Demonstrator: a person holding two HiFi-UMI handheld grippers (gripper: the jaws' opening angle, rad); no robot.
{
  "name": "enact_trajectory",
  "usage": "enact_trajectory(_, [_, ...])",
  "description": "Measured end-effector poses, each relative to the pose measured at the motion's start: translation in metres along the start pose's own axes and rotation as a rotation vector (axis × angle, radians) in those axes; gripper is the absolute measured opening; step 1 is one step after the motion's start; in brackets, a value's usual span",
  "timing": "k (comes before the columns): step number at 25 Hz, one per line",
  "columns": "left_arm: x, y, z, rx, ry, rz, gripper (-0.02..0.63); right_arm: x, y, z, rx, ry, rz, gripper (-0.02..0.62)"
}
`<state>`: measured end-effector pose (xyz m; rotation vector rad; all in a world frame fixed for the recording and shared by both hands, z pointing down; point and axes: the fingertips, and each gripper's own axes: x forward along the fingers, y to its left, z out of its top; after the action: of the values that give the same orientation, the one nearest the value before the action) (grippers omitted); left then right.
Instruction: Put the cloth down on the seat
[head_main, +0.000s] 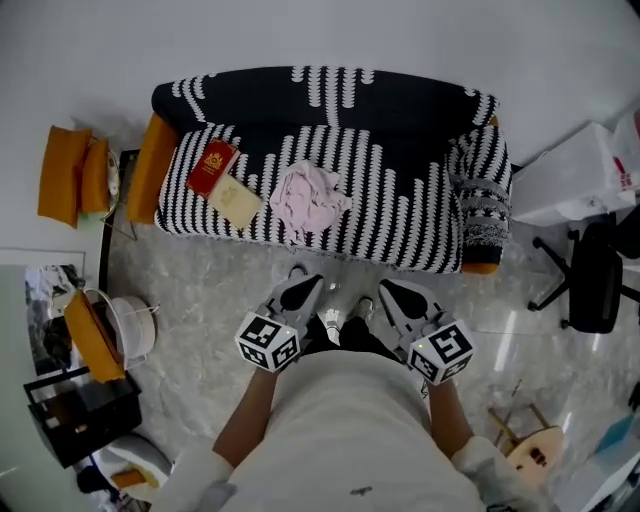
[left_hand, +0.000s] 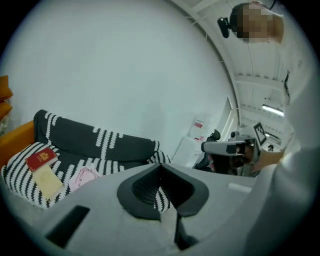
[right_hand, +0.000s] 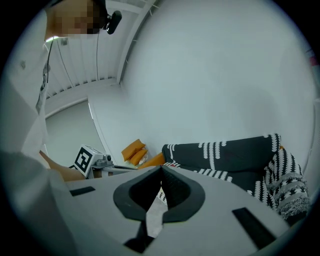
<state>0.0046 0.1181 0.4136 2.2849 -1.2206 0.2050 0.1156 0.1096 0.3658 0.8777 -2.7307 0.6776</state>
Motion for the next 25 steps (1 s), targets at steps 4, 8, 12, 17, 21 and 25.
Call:
enact_trajectory(4, [-0.012, -0.027, 0.022, 0.042, -0.052, -0.046, 0.013, 0.002, 0.012, 0.01, -0.015, -0.049, 0.019, 0.008])
enact_trajectory(8, [-0.02, -0.04, 0.036, 0.067, -0.077, -0.081, 0.013, 0.01, 0.022, 0.017, -0.013, -0.069, 0.037, 0.008])
enact_trajectory(12, [-0.026, -0.046, 0.043, 0.087, -0.09, -0.134, 0.013, 0.019, 0.031, 0.021, -0.015, -0.081, 0.024, 0.008])
enact_trajectory(17, [-0.035, -0.047, 0.051, 0.116, -0.09, -0.197, 0.014, 0.027, 0.043, 0.027, -0.009, -0.098, 0.008, 0.008])
enact_trajectory(21, [-0.04, -0.039, 0.055, 0.124, -0.098, -0.181, 0.014, 0.031, 0.049, 0.028, -0.022, -0.096, 0.013, 0.008])
enact_trajectory(25, [-0.042, -0.034, 0.051, 0.121, -0.094, -0.167, 0.014, 0.031, 0.048, 0.022, -0.022, -0.082, 0.013, 0.008])
